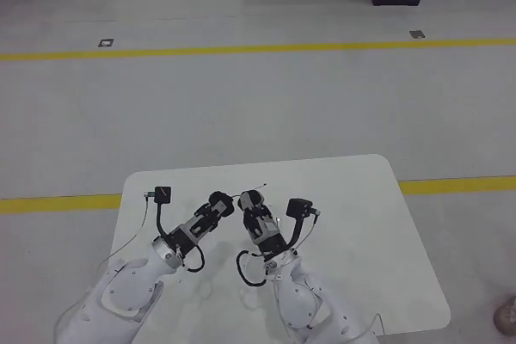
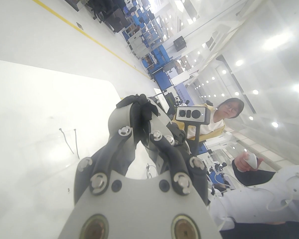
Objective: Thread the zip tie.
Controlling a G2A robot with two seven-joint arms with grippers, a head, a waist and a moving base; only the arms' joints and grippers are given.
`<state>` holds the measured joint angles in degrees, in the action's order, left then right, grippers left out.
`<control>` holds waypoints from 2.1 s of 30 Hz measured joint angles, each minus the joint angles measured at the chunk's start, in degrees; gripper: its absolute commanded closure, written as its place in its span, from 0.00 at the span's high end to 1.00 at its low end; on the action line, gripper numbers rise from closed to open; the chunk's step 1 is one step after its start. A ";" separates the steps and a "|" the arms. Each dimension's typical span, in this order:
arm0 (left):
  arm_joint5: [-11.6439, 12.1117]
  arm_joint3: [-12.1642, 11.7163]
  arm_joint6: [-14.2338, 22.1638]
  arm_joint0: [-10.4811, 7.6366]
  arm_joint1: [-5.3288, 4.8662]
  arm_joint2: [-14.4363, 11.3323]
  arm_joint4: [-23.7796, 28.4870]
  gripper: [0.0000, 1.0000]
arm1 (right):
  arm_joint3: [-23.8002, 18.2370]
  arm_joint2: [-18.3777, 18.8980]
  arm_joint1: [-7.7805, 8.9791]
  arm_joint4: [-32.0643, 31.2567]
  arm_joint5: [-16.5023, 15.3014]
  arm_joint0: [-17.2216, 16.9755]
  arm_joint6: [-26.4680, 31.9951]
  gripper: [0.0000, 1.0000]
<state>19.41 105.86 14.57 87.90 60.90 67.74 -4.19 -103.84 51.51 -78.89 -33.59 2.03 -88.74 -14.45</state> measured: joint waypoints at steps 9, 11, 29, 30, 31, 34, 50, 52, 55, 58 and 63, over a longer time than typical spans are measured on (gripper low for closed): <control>0.07 -0.12 -0.04 -0.25 0.15 -0.24 -0.15 0.00 | -0.10 0.85 -0.09 -0.03 -1.50 -0.73 1.06 0.00; 0.07 -0.11 -0.02 -0.27 0.17 -0.26 -0.14 0.00 | -0.07 0.97 -0.11 -0.14 -1.62 -0.80 1.35 0.00; 0.07 0.37 1.51 -0.11 0.20 -0.26 0.34 0.00 | 0.15 1.35 -0.46 -2.35 -2.70 -1.16 2.36 0.00; 0.07 0.40 1.59 -0.09 0.20 -0.25 0.37 0.00 | 0.14 1.38 -0.49 -2.46 -2.72 -1.20 2.36 0.00; 0.07 0.42 1.65 -0.08 0.20 -0.25 0.39 0.00 | 0.11 1.41 -0.51 -2.49 -2.72 -1.24 2.27 0.00; 0.07 0.46 1.82 -0.06 0.20 -0.22 0.47 0.00 | 0.02 1.50 -0.59 -2.67 -2.82 -1.41 1.87 0.00; 0.07 0.57 2.25 -0.05 0.24 -0.14 1.28 0.00 | 0.22 1.74 -0.89 -3.66 -3.07 -1.58 2.85 0.00; 0.07 0.56 2.29 -0.07 0.24 -0.11 1.35 0.00 | 0.26 1.80 -0.93 -3.69 -3.21 -1.57 2.85 0.20; 0.07 0.55 2.19 -0.13 0.26 -0.06 1.37 0.00 | 0.17 1.91 -0.96 -3.92 -3.30 -1.68 2.87 0.30; 0.07 0.54 2.07 -0.17 0.29 -0.09 1.24 0.00 | 0.01 2.06 -0.98 -4.21 -3.36 -1.90 2.80 0.35; 0.07 0.50 1.84 -0.18 0.34 -0.20 1.01 0.00 | -0.23 2.37 -1.00 -4.57 -3.46 -2.35 2.64 0.36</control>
<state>19.48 106.36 16.40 87.72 61.24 67.53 -3.18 -104.07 53.89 -79.89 -38.16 -1.43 -91.09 -11.81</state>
